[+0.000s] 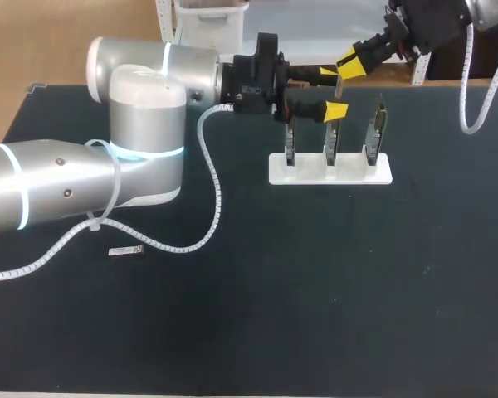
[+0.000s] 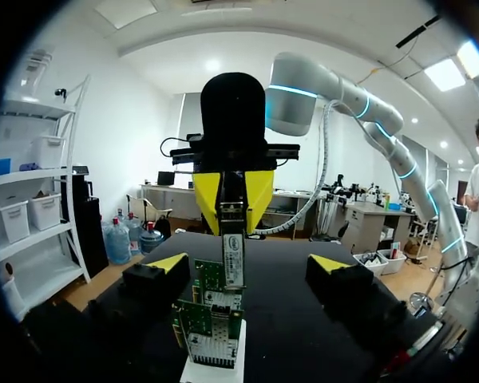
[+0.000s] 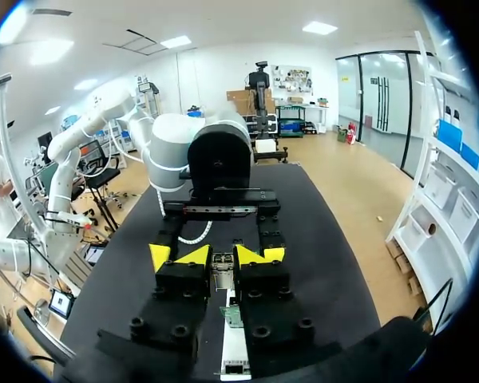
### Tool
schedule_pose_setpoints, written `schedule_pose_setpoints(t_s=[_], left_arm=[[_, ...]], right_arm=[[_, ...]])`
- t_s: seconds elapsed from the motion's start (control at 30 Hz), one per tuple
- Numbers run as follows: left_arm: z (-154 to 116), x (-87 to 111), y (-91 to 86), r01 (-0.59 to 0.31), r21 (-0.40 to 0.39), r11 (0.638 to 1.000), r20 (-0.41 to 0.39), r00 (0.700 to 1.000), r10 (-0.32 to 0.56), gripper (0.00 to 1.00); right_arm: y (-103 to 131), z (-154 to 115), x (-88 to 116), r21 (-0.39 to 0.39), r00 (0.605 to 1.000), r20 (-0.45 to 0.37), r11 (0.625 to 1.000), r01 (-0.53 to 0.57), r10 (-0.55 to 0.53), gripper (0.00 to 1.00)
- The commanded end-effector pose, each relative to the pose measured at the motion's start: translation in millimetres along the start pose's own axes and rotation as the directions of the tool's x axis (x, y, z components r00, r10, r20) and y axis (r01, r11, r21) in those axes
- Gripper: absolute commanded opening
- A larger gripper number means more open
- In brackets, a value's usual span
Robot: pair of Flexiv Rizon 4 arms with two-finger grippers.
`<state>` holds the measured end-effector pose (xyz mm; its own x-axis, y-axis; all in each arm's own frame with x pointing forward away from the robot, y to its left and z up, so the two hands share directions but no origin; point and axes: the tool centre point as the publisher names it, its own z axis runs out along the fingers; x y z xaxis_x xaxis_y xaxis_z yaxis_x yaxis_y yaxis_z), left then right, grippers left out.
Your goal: Pick up the optical module with the left hand, and insert it into the network port with the right hand.
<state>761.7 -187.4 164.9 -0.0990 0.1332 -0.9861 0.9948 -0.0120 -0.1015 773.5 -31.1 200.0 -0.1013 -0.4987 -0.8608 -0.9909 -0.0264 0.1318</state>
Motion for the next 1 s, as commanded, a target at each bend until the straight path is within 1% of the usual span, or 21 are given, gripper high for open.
schedule_pose_setpoints(t_s=[0.03,0.1,0.23,0.33,0.37,0.43,0.47,0.53,0.7,0.93,1.0], left_arm=[[-0.4,1.4,6.2,0.006,0.013,1.0,-0.042,0.999,-0.006,1.0],[0.6,3.9,5.8,0.009,0.01,1.0,-0.075,0.997,-0.008,1.0],[-0.4,10.3,6.7,0.035,0.011,0.999,-0.093,0.995,-0.034,1.0],[0.6,13.1,6.7,0.042,0.021,0.999,-0.145,0.989,-0.039,1.0],[0.9,14.8,6.7,0.055,0.04,0.998,-0.161,0.986,-0.048,1.0],[0.0,20.2,7.6,0.052,0.016,0.999,-0.218,0.975,-0.047,1.0],[-1.2,22.4,7.2,0.048,0.023,0.999,-0.228,0.973,-0.042,1.0],[-5.0,25.0,8.6,0.057,0.012,0.998,-0.231,0.971,-0.052,1.0],[-11.4,24.9,11.0,0.039,-0.015,0.999,-0.263,0.964,-0.042,1.0],[-17.3,30.1,9.9,0.011,-0.009,1.0,-0.313,0.95,-0.013,1.0],[-17.9,30.3,8.5,0.0,0.001,1.0,-0.313,0.95,0.0,1.0]], right_arm=[[3.5,-0.1,0.3,0.008,1.0,0.003,1.0,0.001,-0.001,0.0],[3.7,-0.3,0.5,0.009,1.0,0.001,1.0,0.0,0.0,0.0],[4.0,-0.5,0.8,0.01,1.0,0.002,1.0,0.0,0.0,0.0],[4.0,-1.1,0.7,0.01,1.0,0.001,1.0,0.0,0.0,0.0],[4.1,-1.3,0.6,0.012,1.0,0.0,1.0,0.001,-0.001,0.0],[4.3,-1.7,0.4,0.013,1.0,0.0,1.0,0.001,-0.001,0.0],[4.3,-1.7,0.4,0.014,1.0,-0.001,1.0,0.002,-0.002,0.0],[4.5,-2.2,0.6,0.015,1.0,-0.001,1.0,0.001,-0.001,0.0],[5.1,-2.0,0.8,0.015,1.0,-0.003,1.0,0.001,-0.001,0.0],[5.8,-2.0,0.2,0.016,1.0,-0.004,1.0,0.004,-0.004,0.0],[6.1,-2.2,0.2,0.016,1.0,-0.003,1.0,0.003,-0.003,0.0]])
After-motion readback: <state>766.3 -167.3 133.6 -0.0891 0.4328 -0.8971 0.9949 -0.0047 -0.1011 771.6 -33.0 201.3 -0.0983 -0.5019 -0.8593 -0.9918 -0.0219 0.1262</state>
